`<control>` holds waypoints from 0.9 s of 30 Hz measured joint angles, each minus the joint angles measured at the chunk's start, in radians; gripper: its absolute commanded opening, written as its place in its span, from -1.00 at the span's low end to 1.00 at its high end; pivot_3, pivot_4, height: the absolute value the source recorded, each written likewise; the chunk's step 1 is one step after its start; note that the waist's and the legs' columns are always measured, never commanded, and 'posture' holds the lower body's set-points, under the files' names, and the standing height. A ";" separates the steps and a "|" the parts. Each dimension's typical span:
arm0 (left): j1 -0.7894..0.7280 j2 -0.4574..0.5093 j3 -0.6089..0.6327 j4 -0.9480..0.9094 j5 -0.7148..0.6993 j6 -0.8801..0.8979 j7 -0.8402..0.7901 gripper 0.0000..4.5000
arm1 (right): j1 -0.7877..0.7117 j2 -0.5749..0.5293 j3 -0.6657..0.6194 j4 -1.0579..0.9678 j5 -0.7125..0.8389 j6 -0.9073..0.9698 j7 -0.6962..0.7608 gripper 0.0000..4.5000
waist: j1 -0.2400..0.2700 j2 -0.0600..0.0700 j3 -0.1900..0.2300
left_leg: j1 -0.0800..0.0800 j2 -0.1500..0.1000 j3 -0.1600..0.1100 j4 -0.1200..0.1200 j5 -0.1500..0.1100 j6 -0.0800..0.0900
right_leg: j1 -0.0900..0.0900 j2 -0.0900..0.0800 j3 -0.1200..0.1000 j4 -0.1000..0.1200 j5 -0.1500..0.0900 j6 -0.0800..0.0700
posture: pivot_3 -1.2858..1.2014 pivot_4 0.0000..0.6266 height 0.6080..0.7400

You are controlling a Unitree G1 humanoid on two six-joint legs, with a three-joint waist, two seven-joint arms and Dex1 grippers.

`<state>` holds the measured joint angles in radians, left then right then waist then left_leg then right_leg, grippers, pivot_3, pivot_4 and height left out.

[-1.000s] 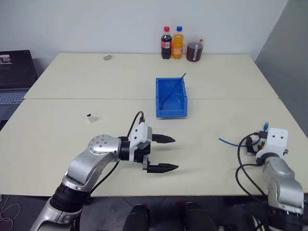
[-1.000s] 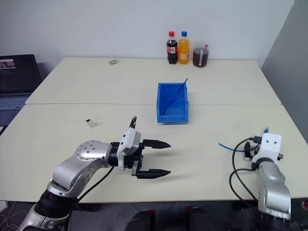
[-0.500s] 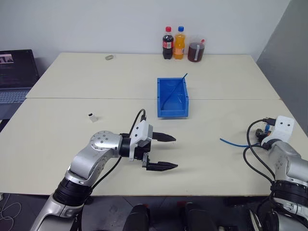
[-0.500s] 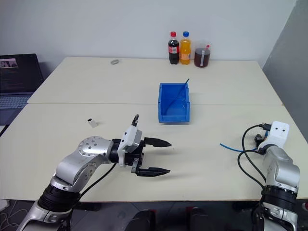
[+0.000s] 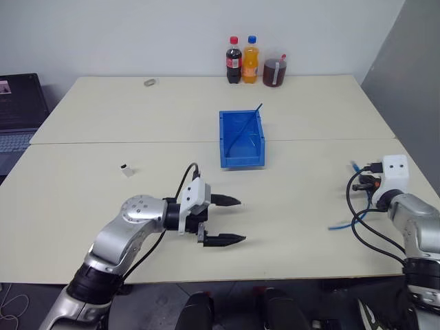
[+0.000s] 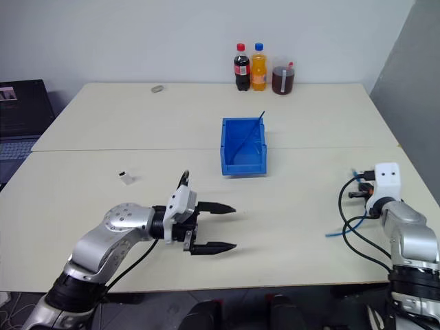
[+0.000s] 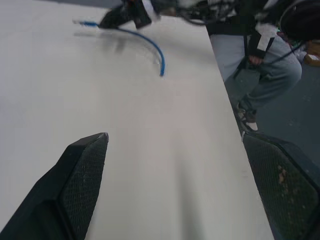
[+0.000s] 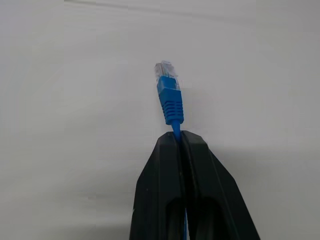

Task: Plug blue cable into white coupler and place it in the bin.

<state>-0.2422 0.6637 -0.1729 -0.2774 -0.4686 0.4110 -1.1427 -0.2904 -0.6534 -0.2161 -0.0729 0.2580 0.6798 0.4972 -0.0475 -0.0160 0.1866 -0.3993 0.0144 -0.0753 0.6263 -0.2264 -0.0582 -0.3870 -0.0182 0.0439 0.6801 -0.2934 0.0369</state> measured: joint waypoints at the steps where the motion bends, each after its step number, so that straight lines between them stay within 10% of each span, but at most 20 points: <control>1: 0.039 0.011 0.024 -0.003 0.000 -0.002 0.012 1.00 | 0.006 -0.038 0.050 -0.057 0.014 -0.028 0.094 -0.98 | -0.003 0.000 0.000 | 0.000 0.000 0.000 0.000 0.000 0.000 | 0.000 0.000 0.000 0.000 0.000 0.000 | 0.03 -0.52 1.00; 7: 0.259 0.083 0.137 0.002 0.038 -0.068 0.042 1.00 | -0.061 -0.070 0.321 -0.158 0.003 -0.250 0.401 -0.98 | -0.008 -0.002 0.001 | 0.000 0.001 -0.001 0.001 0.000 0.000 | 0.000 0.000 -0.001 0.000 -0.002 0.004 | 0.03 -0.52 1.00; 19: 0.299 0.135 0.290 0.118 0.079 -0.137 0.087 1.00 | -0.410 0.297 0.791 0.331 -0.320 -0.631 0.507 -0.98 | 0.011 -0.003 0.002 | -0.001 0.000 -0.002 0.001 0.000 0.000 | -0.001 -0.001 -0.003 0.000 0.001 -0.001 | 0.03 -0.52 1.00; 27: 0.244 0.145 0.292 0.199 0.102 -0.161 0.071 1.00 | -0.441 0.346 0.789 0.435 -0.345 -0.705 0.555 -0.24 | 0.016 -0.003 0.002 | -0.001 0.000 -0.002 0.001 0.000 -0.001 | -0.001 -0.001 -0.003 0.001 0.001 -0.001 | 0.03 -0.52 1.00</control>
<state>0.0021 0.8085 0.1195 -0.0787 -0.3670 0.2497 -1.0719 -0.7317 -0.3079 0.5728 0.3621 -0.0867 -0.0249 1.0523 -0.0314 -0.0192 0.1884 -0.3998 0.0146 -0.0772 0.6269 -0.2265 -0.0589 -0.3881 -0.0194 0.0407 0.6810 -0.2924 0.0358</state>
